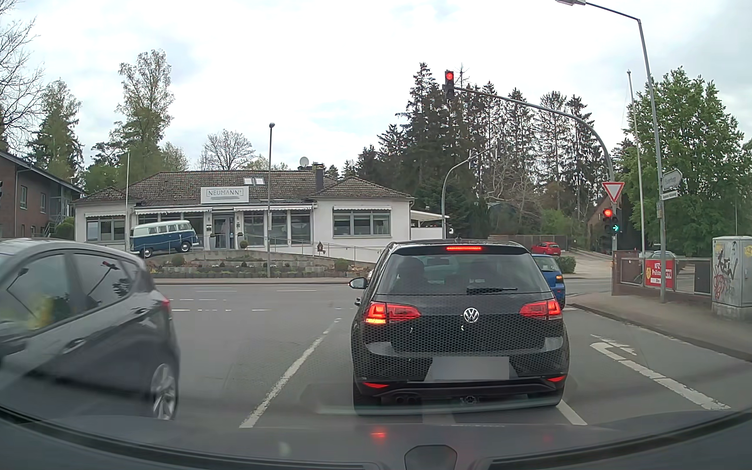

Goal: Follow the waypoints while adhering to traffic rules and regulations

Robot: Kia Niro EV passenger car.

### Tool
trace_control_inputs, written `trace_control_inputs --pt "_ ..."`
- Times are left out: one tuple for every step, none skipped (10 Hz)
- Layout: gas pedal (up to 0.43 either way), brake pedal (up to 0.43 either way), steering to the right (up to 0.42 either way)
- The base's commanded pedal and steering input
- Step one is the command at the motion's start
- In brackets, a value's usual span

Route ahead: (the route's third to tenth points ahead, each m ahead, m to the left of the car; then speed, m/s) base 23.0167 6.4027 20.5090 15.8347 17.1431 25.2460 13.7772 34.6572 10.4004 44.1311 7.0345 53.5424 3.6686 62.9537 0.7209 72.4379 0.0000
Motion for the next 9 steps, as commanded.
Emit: trace_control_inputs --pt "0.0 0.244 -0.01" --pt "0.0 0.244 -0.01" --pt "0.0 0.244 -0.01" --pt "0.0 0.244 -0.01" --pt "0.0 0.244 -0.01" --pt "0.0 0.244 -0.01" --pt "0.0 0.244 -0.01" --pt "0.0 0.244 -0.01" --pt "0.0 0.244 -0.01"
